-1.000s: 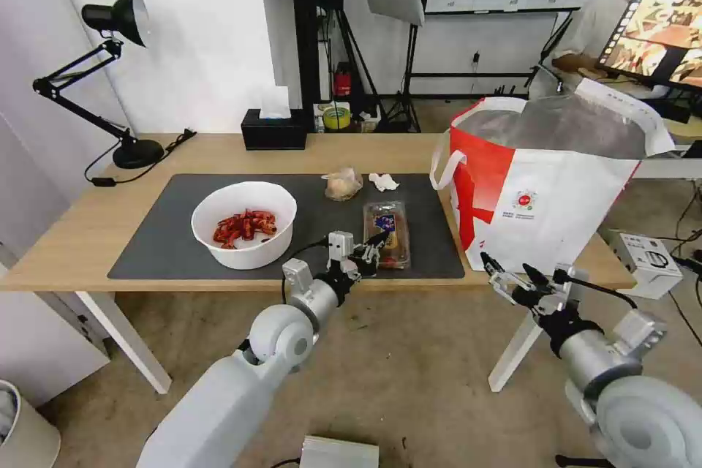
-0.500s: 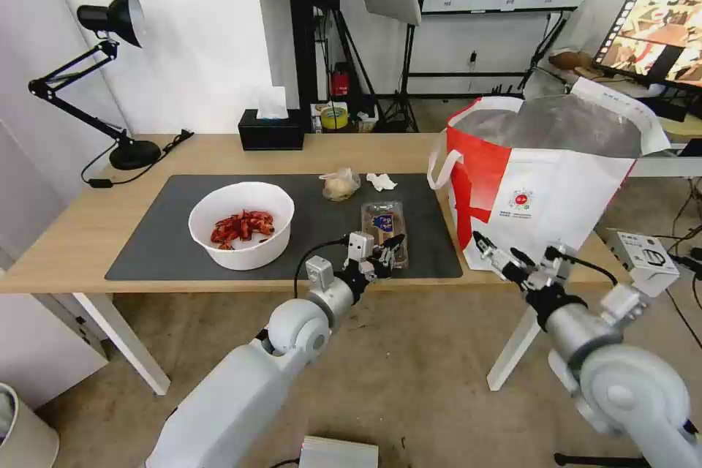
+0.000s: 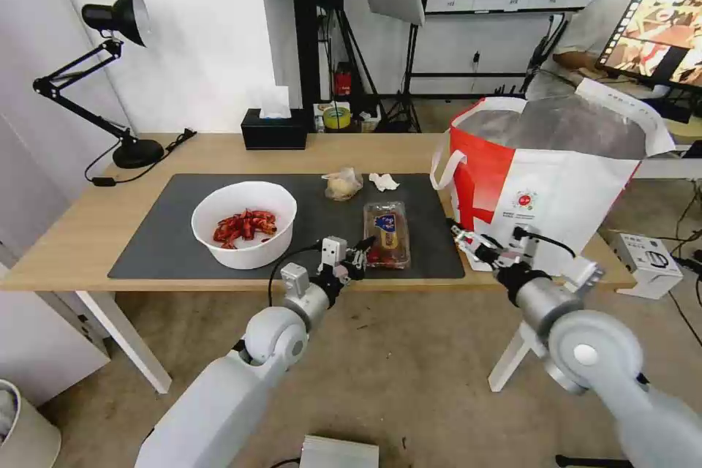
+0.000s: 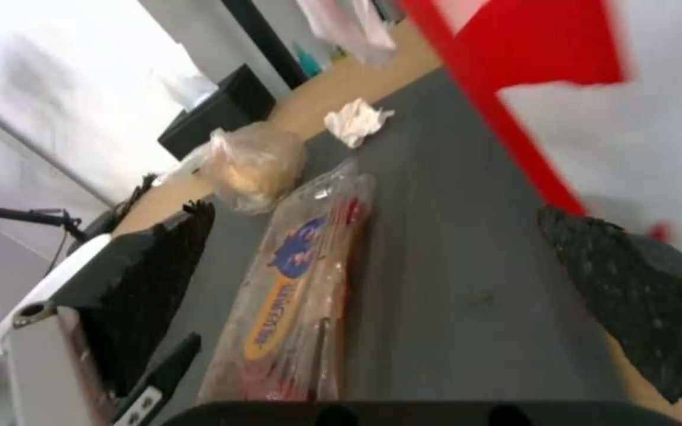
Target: Pick up the trash from the table and place it into the takeout bag.
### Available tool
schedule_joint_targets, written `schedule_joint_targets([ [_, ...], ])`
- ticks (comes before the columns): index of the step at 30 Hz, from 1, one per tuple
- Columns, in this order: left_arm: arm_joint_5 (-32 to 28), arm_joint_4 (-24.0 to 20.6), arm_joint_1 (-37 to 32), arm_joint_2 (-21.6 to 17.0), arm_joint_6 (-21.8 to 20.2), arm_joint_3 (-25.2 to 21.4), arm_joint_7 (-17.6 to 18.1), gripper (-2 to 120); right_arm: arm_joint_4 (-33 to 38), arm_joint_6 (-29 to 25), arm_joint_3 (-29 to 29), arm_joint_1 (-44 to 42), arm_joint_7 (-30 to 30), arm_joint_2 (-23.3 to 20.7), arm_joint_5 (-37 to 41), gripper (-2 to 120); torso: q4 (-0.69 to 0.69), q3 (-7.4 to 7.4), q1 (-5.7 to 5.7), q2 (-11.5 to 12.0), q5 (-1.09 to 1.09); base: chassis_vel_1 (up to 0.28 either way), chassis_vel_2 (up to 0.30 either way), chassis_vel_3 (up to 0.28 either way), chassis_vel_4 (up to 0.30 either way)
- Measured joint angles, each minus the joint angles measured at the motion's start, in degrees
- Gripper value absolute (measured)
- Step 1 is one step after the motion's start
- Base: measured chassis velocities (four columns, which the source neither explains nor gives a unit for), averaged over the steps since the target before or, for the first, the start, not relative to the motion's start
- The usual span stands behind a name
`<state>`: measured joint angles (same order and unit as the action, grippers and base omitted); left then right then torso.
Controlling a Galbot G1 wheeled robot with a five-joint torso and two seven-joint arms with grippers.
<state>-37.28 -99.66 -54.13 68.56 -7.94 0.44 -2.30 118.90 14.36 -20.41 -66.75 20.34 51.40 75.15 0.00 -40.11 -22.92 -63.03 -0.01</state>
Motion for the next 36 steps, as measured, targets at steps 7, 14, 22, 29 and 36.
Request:
schedule_joint_targets([
  [7, 0.3, -1.4, -1.8, -0.2, -0.2, -0.4, -0.8, 0, -3.6, 0.5, 4.3, 5.4, 1.2, 2.1, 1.8, 100, 0.00, 0.00, 0.00, 0.0, 0.00, 0.000, 0.000, 0.000, 0.000],
  [14, 0.6, -1.7, -2.3, 0.2, -0.2, -0.5, -1.0, 0, -7.1, 0.9, 6.7, 9.3, 1.6, 4.1, 2.3, 100, 0.00, 0.00, 0.00, 0.0, 0.01, 0.000, 0.000, 0.000, 0.000],
  [22, 1.1, -1.1, -2.5, 0.7, -0.1, -0.5, -1.3, 0, -11.2, 1.3, 9.7, 13.0, 1.6, 7.7, 2.4, 100, 0.00, 0.00, 0.00, 0.0, 0.00, 0.000, 0.000, 0.000, 0.000],
  [29, 1.3, -0.8, -2.7, 0.7, 0.0, -1.1, -1.6, 0, -14.3, 1.4, 11.5, 14.9, 1.4, 10.7, 1.2, 100, 0.00, 0.00, 0.00, 0.0, 0.00, 0.000, 0.000, 0.000, 0.000],
  [36, 1.3, -0.1, -3.0, 0.9, 0.0, -1.6, -2.6, 0, -17.5, 1.5, 12.9, 16.5, 1.1, 12.7, 1.0, 100, 0.00, 0.00, 0.00, 0.0, 0.00, 0.000, 0.000, 0.000, 0.000],
])
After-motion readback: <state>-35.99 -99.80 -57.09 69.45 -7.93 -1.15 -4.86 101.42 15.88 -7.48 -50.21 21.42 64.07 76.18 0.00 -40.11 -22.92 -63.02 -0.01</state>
